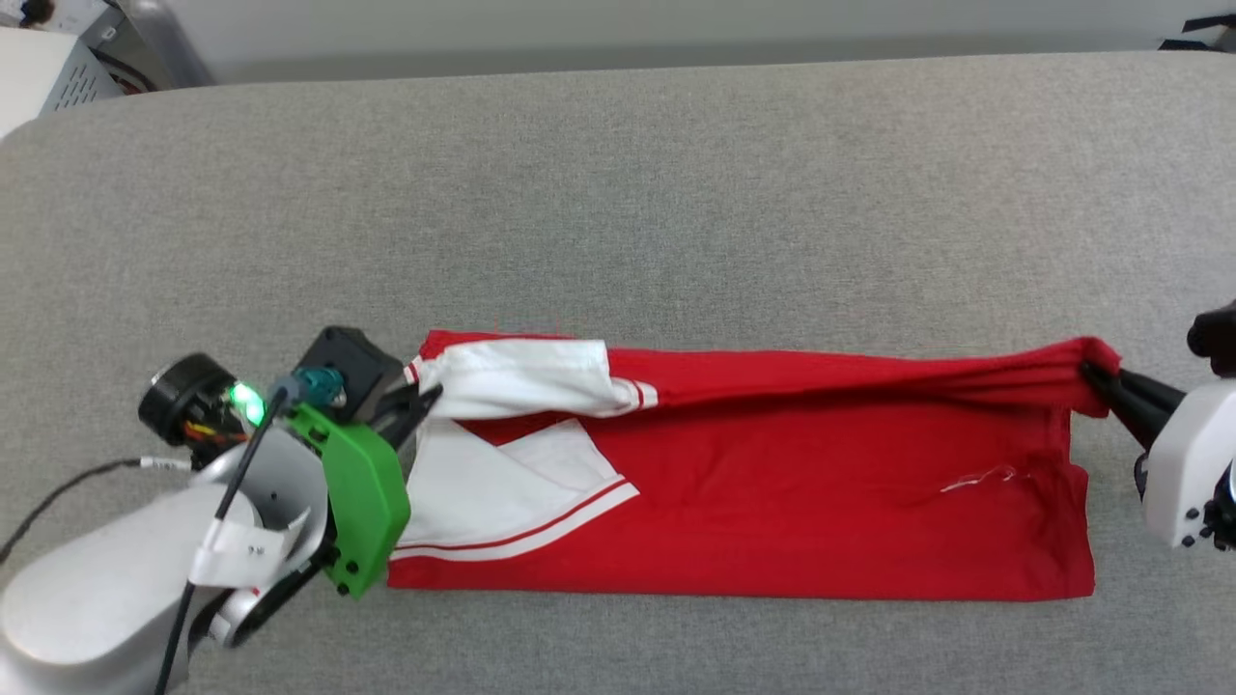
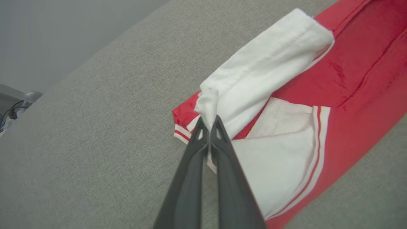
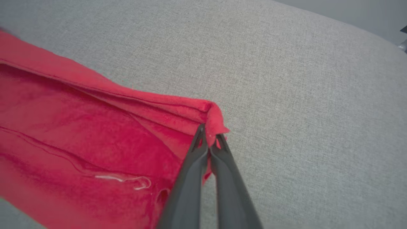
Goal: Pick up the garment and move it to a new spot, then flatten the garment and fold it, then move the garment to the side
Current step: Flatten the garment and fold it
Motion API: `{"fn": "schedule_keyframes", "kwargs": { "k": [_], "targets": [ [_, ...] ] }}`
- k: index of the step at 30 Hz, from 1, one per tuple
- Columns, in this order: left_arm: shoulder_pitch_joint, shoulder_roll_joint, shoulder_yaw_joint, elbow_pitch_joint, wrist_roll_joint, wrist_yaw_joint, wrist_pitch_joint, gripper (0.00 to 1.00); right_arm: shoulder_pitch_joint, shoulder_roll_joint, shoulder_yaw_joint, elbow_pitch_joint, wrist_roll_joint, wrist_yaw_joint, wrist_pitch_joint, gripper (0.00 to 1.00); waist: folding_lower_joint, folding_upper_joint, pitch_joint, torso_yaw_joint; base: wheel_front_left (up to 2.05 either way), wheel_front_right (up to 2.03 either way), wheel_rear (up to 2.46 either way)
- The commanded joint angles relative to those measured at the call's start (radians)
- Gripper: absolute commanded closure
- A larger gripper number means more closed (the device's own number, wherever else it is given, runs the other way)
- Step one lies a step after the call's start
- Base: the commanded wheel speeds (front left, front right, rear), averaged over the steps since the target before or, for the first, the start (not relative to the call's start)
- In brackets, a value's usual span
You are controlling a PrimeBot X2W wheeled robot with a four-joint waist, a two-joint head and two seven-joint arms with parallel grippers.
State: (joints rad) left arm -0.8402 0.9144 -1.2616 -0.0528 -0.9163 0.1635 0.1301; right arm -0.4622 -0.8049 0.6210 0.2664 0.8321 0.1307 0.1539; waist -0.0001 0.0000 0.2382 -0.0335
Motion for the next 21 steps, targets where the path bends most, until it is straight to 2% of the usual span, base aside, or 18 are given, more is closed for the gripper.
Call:
{"fn": "schedule_keyframes", "kwargs": {
  "k": [1, 9, 13, 14, 15, 16, 17, 19, 21],
  "targets": [
    [0.038, 0.005, -0.002, -0.006, -0.007, 0.013, -0.01, 1.0, 0.031, -0.003, -0.01, -0.008, 0.005, 0.0, -0.007, 1.0, 0.0001, 0.0, -0.019, 0.004, 0.0, 0.0, 0.0],
    [0.179, -0.022, -0.011, 0.02, -0.037, 0.025, -0.033, 1.0, 0.174, 0.015, -0.058, -0.041, 0.008, 0.0, -0.013, 1.0, 0.0001, 0.0, -0.018, 0.004, 0.0, 0.0, 0.0],
    [0.243, -0.046, -0.012, 0.078, -0.061, 0.026, -0.063, 1.0, 0.243, 0.046, -0.08, -0.041, -0.007, 0.0, -0.002, 1.0, 0.0001, 0.0, -0.004, -0.001, 0.0, 0.0, 0.0],
    [0.25, -0.054, -0.013, 0.093, -0.063, 0.026, -0.068, 1.0, 0.248, 0.051, -0.085, -0.038, -0.017, 0.0, -0.004, 0.86, 0.0001, 0.0, -0.003, -0.001, 0.0, 0.0, 0.0],
    [0.256, -0.061, -0.013, 0.103, -0.066, 0.026, -0.071, 0.81, 0.252, 0.056, -0.089, -0.034, -0.028, 0.0, -0.005, 0.15, 0.0001, 0.0, -0.004, -0.001, 0.0, 0.0, 0.0],
    [0.259, -0.066, -0.01, 0.109, -0.066, 0.031, -0.081, 0.5, 0.255, 0.062, -0.094, -0.034, -0.031, 0.0, -0.006, 0.0, 0.0001, 0.0, -0.006, -0.002, 0.0, 0.0, 0.0],
    [0.264, -0.072, 0.001, 0.113, -0.069, 0.041, -0.105, 0.0, 0.258, 0.068, -0.106, -0.038, -0.033, 0.0, -0.011, 0.0, 0.0001, 0.0, -0.009, -0.003, 0.0, 0.0, 0.0],
    [0.274, -0.077, 0.017, 0.12, -0.066, 0.063, -0.144, 0.0, 0.266, 0.064, -0.125, -0.055, -0.047, 0.0, -0.016, 0.0, 0.0001, 0.0, -0.022, -0.002, 0.0, 0.0, 0.0],
    [0.28, -0.08, 0.036, 0.128, -0.049, 0.103, -0.197, 0.0, 0.28, 0.057, -0.15, -0.09, -0.051, 0.0, -0.018, 0.0, 0.0001, 0.0, -0.035, 0.0, 0.0, 0.0, 0.0]
  ]
}}
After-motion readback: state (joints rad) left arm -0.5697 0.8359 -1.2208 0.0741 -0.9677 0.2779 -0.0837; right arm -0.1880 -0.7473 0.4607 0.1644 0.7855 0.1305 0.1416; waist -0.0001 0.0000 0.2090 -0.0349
